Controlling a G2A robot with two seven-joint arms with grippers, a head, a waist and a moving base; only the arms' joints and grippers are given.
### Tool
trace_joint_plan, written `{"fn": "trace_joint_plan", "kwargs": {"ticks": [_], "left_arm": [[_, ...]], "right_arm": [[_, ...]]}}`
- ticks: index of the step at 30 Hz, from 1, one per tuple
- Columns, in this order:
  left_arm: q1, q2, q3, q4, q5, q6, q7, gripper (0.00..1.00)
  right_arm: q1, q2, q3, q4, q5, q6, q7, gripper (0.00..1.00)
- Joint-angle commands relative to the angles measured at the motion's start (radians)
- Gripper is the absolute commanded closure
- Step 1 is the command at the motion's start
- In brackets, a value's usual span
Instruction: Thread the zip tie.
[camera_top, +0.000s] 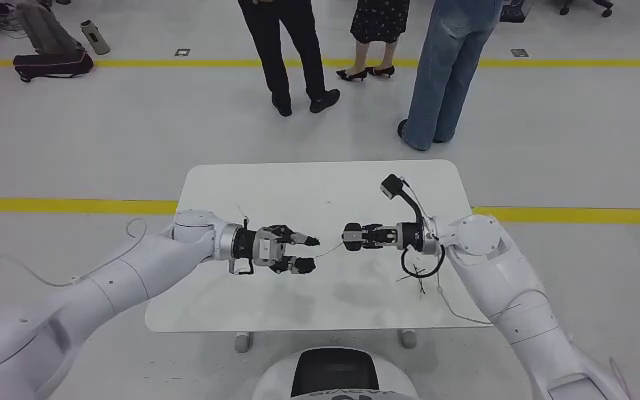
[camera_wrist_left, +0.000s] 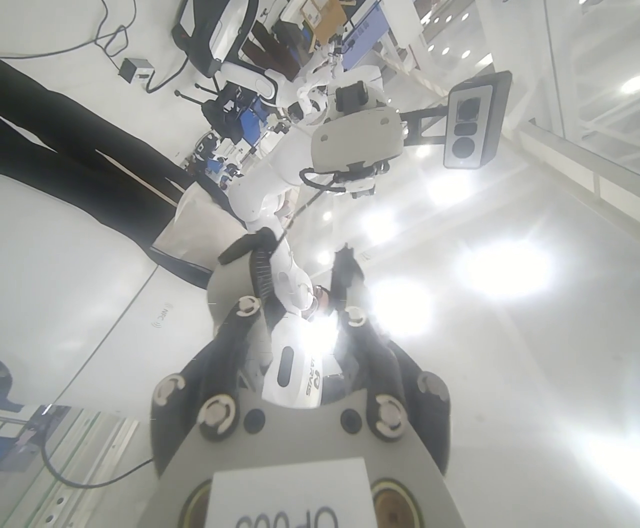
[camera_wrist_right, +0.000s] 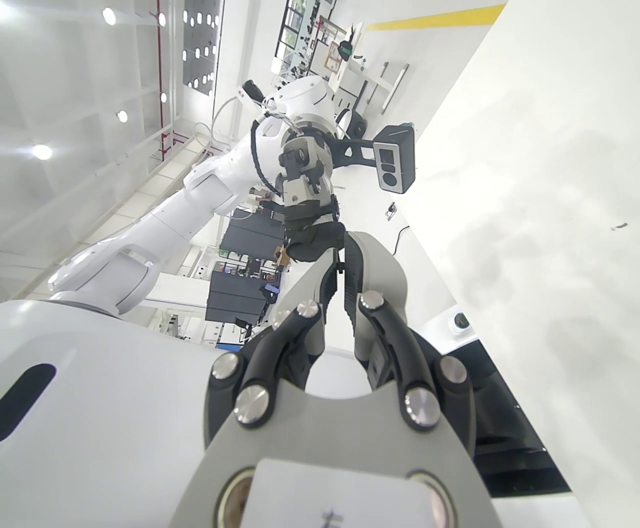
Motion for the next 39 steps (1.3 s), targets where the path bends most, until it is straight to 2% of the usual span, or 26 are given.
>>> {"fn": "trace_joint_plan", "kwargs": {"ticks": [1, 6, 12, 23, 24, 26, 27, 29, 30, 32, 34, 36, 39], "left_arm": [[-0.001, 0.002, -0.01, -0.003, 0.008, -0.002, -0.006, 0.0], [0.016, 0.006, -0.044, -0.009, 0.027, -0.049, -0.024, 0.0], [0.045, 0.011, -0.094, -0.017, 0.055, -0.162, 0.013, 0.0], [0.049, 0.011, -0.1, -0.018, 0.059, -0.174, 0.027, 0.0], [0.054, 0.01, -0.105, -0.021, 0.095, -0.222, 0.049, 0.0], [0.066, 0.008, -0.115, -0.021, 0.126, -0.283, 0.048, 0.0], [0.075, 0.007, -0.125, -0.02, 0.141, -0.346, 0.032, 0.0], [0.079, 0.004, -0.137, -0.005, 0.182, -0.418, 0.007, 0.0], [0.078, 0.003, -0.145, 0.009, 0.234, -0.486, 0.018, 0.0], [0.087, -0.003, -0.157, 0.009, 0.26, -0.558, 0.016, 0.0], [0.088, -0.008, -0.165, 0.021, 0.324, -0.633, 0.019, 0.0], [0.093, -0.014, -0.175, 0.033, 0.352, -0.68, 0.028, 0.0], [0.094, -0.027, -0.217, 0.029, 0.454, -0.68, 0.067, 0.0]], "right_arm": [[-0.001, -0.001, 0.004, 0.008, 0.008, 0.0, -0.006, 1.0], [-0.004, -0.005, 0.013, 0.032, 0.036, 0.0, -0.026, 1.0], [-0.007, -0.01, 0.018, 0.07, 0.08, 0.0, -0.067, 1.0], [-0.011, -0.013, 0.013, 0.073, 0.099, 0.009, -0.089, 1.0], [-0.02, -0.014, 0.013, 0.075, 0.14, 0.028, -0.097, 1.0], [-0.022, -0.013, 0.021, 0.084, 0.165, 0.048, -0.095, 1.0], [-0.025, -0.012, 0.024, 0.089, 0.192, 0.069, -0.083, 1.0], [-0.028, -0.01, 0.032, 0.095, 0.22, 0.088, -0.067, 1.0], [-0.029, -0.009, 0.035, 0.099, 0.242, 0.107, -0.052, 1.0], [-0.031, -0.007, 0.041, 0.106, 0.266, 0.13, -0.035, 1.0], [-0.03, -0.005, 0.048, 0.115, 0.294, 0.158, -0.015, 1.0], [-0.027, -0.004, 0.05, 0.12, 0.315, 0.184, 0.006, 1.0], [-0.018, -0.003, 0.047, 0.139, 0.338, 0.229, 0.038, 1.0]]}}
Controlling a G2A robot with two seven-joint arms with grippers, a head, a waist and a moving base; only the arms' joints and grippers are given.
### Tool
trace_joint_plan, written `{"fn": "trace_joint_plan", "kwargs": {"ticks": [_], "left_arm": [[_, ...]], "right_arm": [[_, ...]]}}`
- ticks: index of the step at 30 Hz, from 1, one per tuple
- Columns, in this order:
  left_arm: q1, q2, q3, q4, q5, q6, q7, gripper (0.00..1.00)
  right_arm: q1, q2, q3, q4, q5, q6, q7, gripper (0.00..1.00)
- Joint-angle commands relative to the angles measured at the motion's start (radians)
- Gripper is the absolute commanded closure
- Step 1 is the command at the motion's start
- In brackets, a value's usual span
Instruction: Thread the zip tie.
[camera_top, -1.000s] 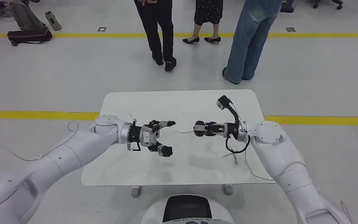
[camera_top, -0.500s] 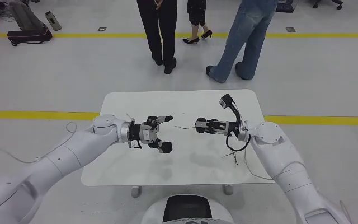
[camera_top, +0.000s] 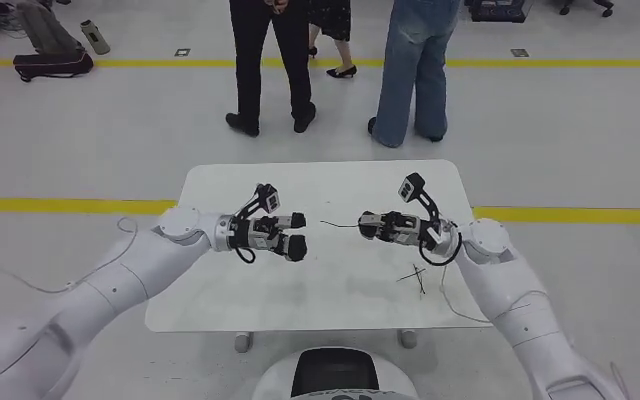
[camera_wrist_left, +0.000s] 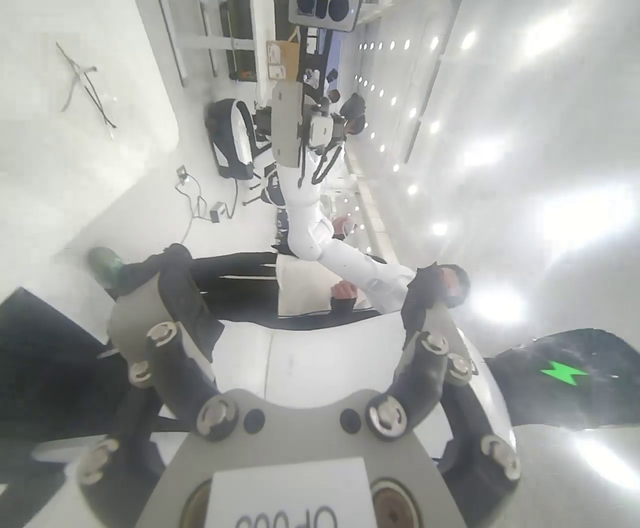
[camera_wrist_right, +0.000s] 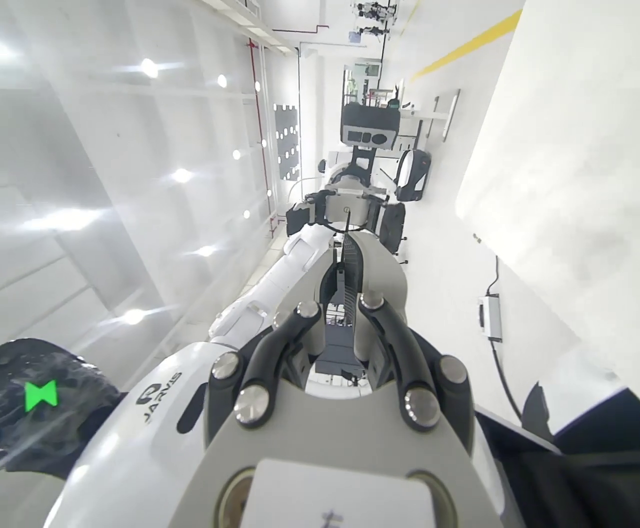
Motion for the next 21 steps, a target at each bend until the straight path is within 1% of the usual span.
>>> {"fn": "trace_joint_plan", "kwargs": {"ticks": [1, 2, 3, 12, 13, 14, 15, 17, 18, 19, 20, 21], "left_arm": [[0.014, -0.01, -0.045, -0.013, 0.065, 0.006, 0.032, 0.0], [0.024, -0.015, -0.069, -0.017, 0.087, 0.006, 0.044, 0.0], [0.038, -0.021, -0.096, -0.021, 0.098, 0.006, 0.059, 0.0], [0.038, -0.021, -0.096, -0.021, 0.098, 0.006, 0.059, 0.0], [0.041, -0.021, -0.097, -0.022, 0.121, 0.006, 0.078, 0.0], [0.043, -0.021, -0.097, -0.021, 0.162, 0.006, 0.085, 0.0], [0.044, -0.023, -0.112, -0.025, 0.198, 0.006, 0.105, 0.0], [0.065, -0.028, -0.153, -0.032, 0.212, 0.006, 0.14, 0.0], [0.07, -0.031, -0.179, -0.04, 0.289, 0.006, 0.151, 0.0], [0.081, -0.034, -0.204, -0.05, 0.333, 0.006, 0.174, 0.0], [0.1, -0.038, -0.229, -0.061, 0.357, 0.006, 0.191, 0.0], [0.113, -0.042, -0.255, -0.08, 0.395, 0.006, 0.196, 0.0]], "right_arm": [[0.006, 0.0, -0.006, 0.015, 0.016, 0.035, 0.018, 1.0], [0.01, -0.001, -0.011, 0.02, 0.026, 0.05, 0.028, 1.0], [0.016, -0.002, -0.014, 0.026, 0.026, 0.051, 0.029, 1.0], [0.019, -0.002, -0.017, 0.03, 0.021, 0.049, 0.026, 1.0], [0.016, -0.003, -0.018, 0.027, 0.024, 0.051, 0.014, 1.0], [0.011, -0.003, -0.02, 0.02, 0.031, 0.055, 0.004, 1.0], [0.007, -0.004, -0.02, 0.02, 0.047, 0.066, -0.001, 1.0], [0.005, -0.005, -0.018, 0.025, 0.077, 0.076, 0.006, 1.0], [0.003, -0.005, -0.016, 0.031, 0.103, 0.085, 0.017, 1.0], [0.004, -0.005, -0.014, 0.035, 0.116, 0.091, 0.025, 1.0], [0.005, -0.005, -0.013, 0.04, 0.122, 0.095, 0.029, 1.0], [0.005, -0.005, -0.012, 0.046, 0.13, 0.103, 0.033, 1.0]]}}
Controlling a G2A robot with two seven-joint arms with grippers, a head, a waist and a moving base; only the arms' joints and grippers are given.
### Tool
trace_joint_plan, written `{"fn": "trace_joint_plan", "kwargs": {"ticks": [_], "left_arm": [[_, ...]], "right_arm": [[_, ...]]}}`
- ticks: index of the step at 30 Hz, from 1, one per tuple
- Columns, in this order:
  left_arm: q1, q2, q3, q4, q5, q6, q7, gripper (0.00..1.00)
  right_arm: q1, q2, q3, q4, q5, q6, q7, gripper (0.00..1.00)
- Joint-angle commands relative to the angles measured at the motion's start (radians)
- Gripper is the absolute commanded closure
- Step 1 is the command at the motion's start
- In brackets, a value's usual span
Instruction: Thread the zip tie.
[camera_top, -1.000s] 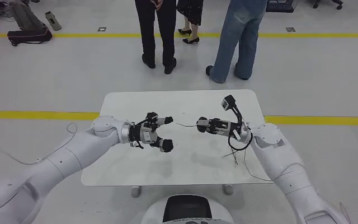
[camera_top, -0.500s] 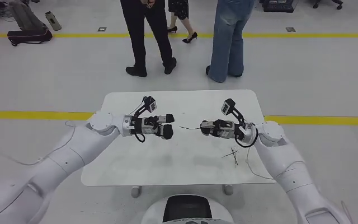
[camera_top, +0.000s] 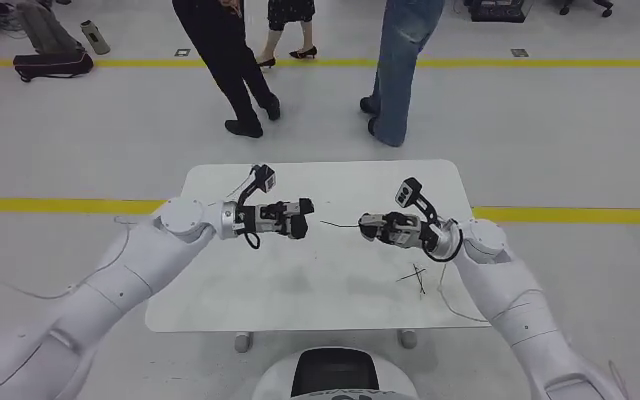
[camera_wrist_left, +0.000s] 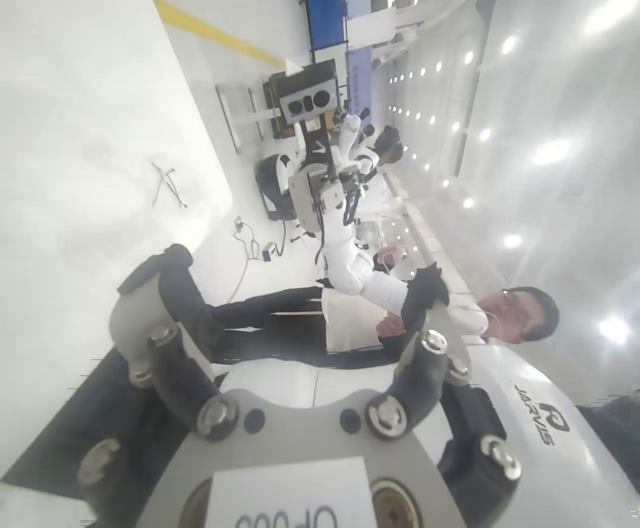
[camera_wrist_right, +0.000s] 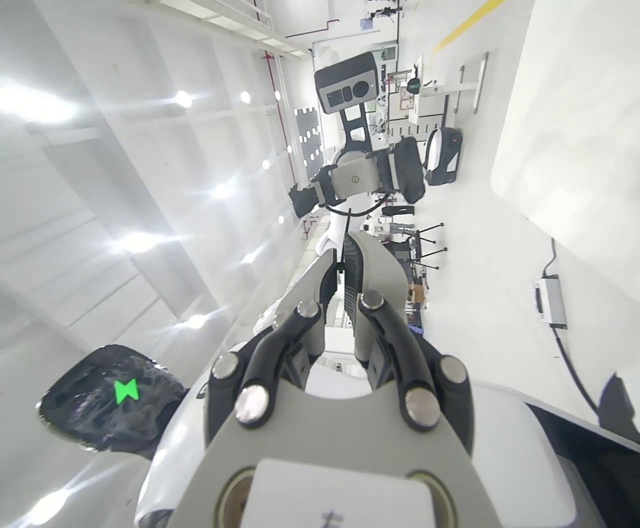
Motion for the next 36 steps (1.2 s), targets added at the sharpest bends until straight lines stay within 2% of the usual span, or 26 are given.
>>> {"fn": "trace_joint_plan", "kwargs": {"ticks": [1, 8, 12, 15, 17, 26, 27, 28, 30, 32, 36], "left_arm": [[0.038, -0.009, -0.063, -0.034, 0.126, 0.0, 0.018, 0.0], [0.155, -0.054, -0.243, -0.129, 0.359, 0.0, 0.02, 0.0], [0.205, -0.082, -0.314, -0.171, 0.468, 0.0, 0.037, 0.0], [0.227, -0.103, -0.352, -0.206, 0.547, 0.0, 0.063, 0.0], [0.235, -0.111, -0.359, -0.212, 0.572, 0.0, 0.081, 0.0], [0.235, -0.111, -0.359, -0.212, 0.572, 0.0, 0.081, 0.0], [0.238, -0.112, -0.359, -0.212, 0.577, 0.0, 0.096, 0.0], [0.241, -0.113, -0.354, -0.232, 0.595, 0.0, 0.118, 0.0], [0.243, -0.114, -0.359, -0.246, 0.631, 0.0, 0.149, 0.0], [0.24, -0.112, -0.359, -0.292, 0.739, 0.0, 0.184, 0.0], [0.24, -0.105, -0.343, -0.36, 0.862, 0.0, 0.235, 0.0]], "right_arm": [[0.002, 0.0, 0.001, 0.012, 0.015, 0.017, 0.011, 1.0], [0.019, -0.001, -0.006, 0.066, 0.06, 0.07, 0.048, 1.0], [0.029, -0.004, -0.014, 0.089, 0.084, 0.088, 0.062, 1.0], [0.038, -0.007, -0.021, 0.11, 0.109, 0.107, 0.075, 1.0], [0.045, -0.008, -0.027, 0.121, 0.113, 0.115, 0.078, 1.0], [0.045, -0.008, -0.027, 0.121, 0.113, 0.115, 0.078, 1.0], [0.039, -0.01, -0.03, 0.116, 0.13, 0.123, 0.079, 1.0], [0.035, -0.012, -0.033, 0.113, 0.153, 0.138, 0.083, 1.0], [0.039, -0.012, -0.037, 0.117, 0.147, 0.148, 0.087, 1.0], [0.044, -0.013, -0.041, 0.128, 0.171, 0.171, 0.121, 1.0], [0.06, -0.014, -0.051, 0.151, 0.178, 0.2, 0.155, 1.0]]}}
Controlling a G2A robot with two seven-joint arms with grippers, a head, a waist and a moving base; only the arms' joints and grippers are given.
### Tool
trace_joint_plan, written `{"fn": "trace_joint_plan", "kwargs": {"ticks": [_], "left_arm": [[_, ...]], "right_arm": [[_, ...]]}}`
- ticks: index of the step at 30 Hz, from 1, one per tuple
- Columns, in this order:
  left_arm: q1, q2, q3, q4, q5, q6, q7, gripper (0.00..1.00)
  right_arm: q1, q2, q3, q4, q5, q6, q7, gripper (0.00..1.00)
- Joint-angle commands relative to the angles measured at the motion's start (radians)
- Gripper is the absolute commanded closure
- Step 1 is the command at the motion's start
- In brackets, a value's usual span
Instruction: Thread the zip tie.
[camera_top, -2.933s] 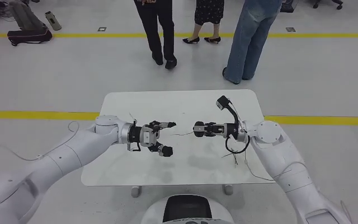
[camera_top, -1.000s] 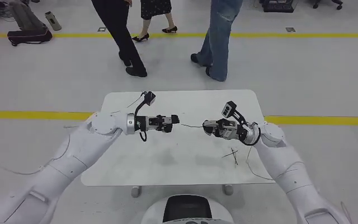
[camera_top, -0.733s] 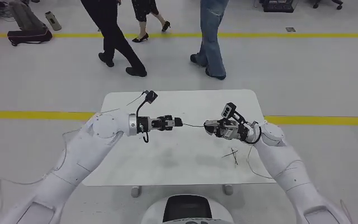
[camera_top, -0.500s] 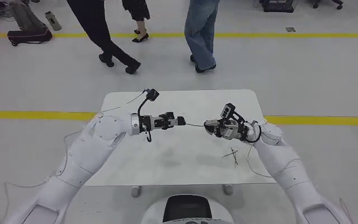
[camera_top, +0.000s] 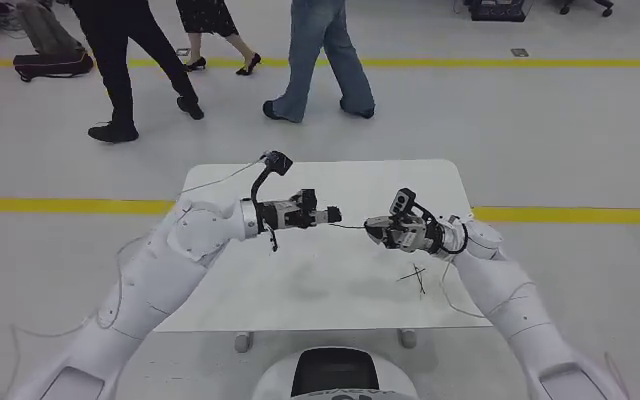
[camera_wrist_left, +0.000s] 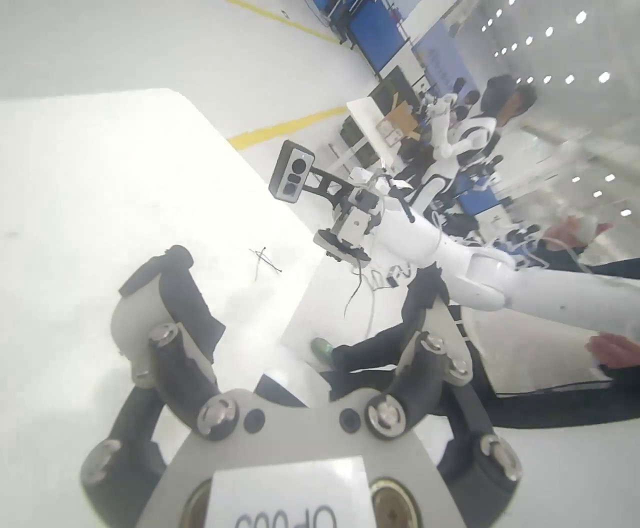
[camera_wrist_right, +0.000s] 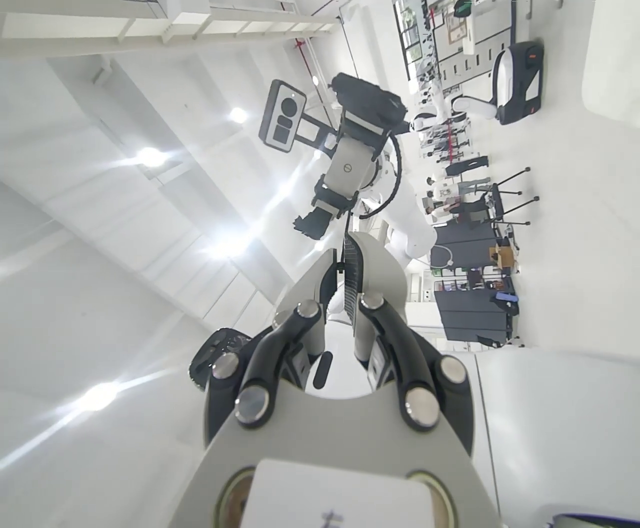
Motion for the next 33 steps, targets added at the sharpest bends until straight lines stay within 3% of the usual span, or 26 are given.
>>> {"fn": "trace_joint_plan", "kwargs": {"ticks": [1, 9, 17, 20, 25, 33], "left_arm": [[0.0, 0.003, 0.014, -0.027, 0.04, 0.0, 0.025, 0.0], [-0.042, 0.029, 0.116, -0.073, 0.117, 0.0, 0.094, 0.0], [-0.042, 0.029, 0.116, -0.073, 0.117, 0.0, 0.094, 0.0], [-0.038, 0.03, 0.122, -0.067, 0.146, 0.0, 0.084, 0.0], [-0.054, 0.034, 0.128, -0.089, 0.144, 0.0, 0.04, 0.0], [-0.071, 0.039, 0.148, -0.112, 0.103, 0.0, 0.036, 0.0]], "right_arm": [[0.008, 0.0, -0.004, 0.012, 0.0, 0.009, 0.012, 1.0], [0.038, -0.009, -0.032, 0.055, 0.033, 0.021, 0.02, 1.0], [0.044, -0.011, -0.034, 0.069, 0.045, 0.008, 0.02, 1.0], [0.026, -0.011, -0.035, 0.04, 0.047, 0.009, -0.007, 1.0], [0.028, -0.008, -0.035, 0.023, 0.038, 0.022, 0.015, 1.0], [0.039, -0.009, -0.049, 0.02, 0.023, 0.03, 0.02, 1.0]]}}
